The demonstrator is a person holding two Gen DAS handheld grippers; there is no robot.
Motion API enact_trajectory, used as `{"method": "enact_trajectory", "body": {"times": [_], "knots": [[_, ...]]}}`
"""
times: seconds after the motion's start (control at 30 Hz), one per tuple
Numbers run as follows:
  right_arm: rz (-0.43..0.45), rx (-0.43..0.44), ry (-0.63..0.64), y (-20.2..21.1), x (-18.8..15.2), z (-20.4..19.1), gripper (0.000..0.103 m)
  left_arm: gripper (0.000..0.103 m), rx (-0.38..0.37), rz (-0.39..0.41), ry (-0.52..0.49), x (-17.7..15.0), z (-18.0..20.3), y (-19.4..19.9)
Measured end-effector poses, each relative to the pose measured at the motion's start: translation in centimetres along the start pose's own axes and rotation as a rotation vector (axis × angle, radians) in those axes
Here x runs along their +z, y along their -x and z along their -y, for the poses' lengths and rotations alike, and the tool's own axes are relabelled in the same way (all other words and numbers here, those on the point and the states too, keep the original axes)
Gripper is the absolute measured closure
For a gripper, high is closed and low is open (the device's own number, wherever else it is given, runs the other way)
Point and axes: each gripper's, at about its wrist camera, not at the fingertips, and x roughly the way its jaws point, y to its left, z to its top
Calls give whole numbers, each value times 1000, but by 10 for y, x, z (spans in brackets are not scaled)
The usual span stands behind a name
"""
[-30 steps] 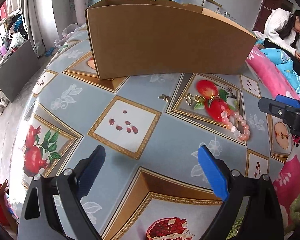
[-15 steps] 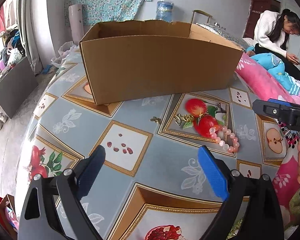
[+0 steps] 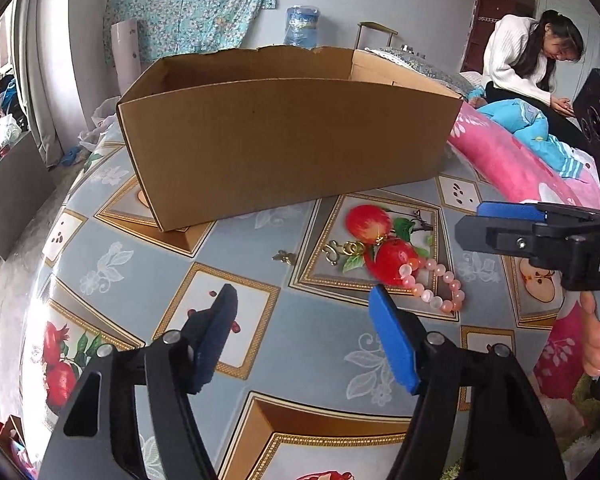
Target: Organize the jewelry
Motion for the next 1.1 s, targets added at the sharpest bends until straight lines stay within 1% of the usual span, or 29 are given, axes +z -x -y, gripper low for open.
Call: {"method": "enact_trajectory", "body": {"times": [0.13, 0.2, 0.33, 0.4, 0.57, 0.73, 0.77, 0.83, 0.87, 0.93, 0.97, 1.1], "knots": [[-37, 45, 28, -11, 2, -13, 54, 51, -10, -8, -54, 1, 5, -6], [-56, 44, 43, -15, 0, -18, 62, 57, -23, -12, -80, 1, 8, -9], [-102, -15, 60, -18, -10, -19, 62, 61, -72, -26, -115, -1, 14, -13], [-120, -56, 63, -18, -15, -17, 62, 67, -102, -41, -120, -2, 15, -16], [-147, -112, 95, -18, -18, -21, 63, 74, -130, -56, -114, 0, 12, -22], [-150, -110, 178, -22, -18, -35, 63, 79, -128, -57, -95, 2, 5, -23], [-144, -93, 199, -21, -17, -39, 64, 79, -125, -57, -94, 2, 5, -23], [-150, -66, 202, -25, -17, -42, 76, 80, -122, -61, -91, 2, 5, -23], [-157, -59, 199, -29, -17, -41, 80, 80, -122, -63, -88, 1, 5, -23], [-196, -78, 184, -40, -20, -36, 92, 80, -121, -70, -84, 1, 7, -24], [-208, -92, 180, -44, -22, -32, 95, 80, -116, -72, -84, 2, 8, -25], [-190, -123, 152, -38, -23, -16, 96, 80, -116, -76, -78, 3, 9, -26]]}}
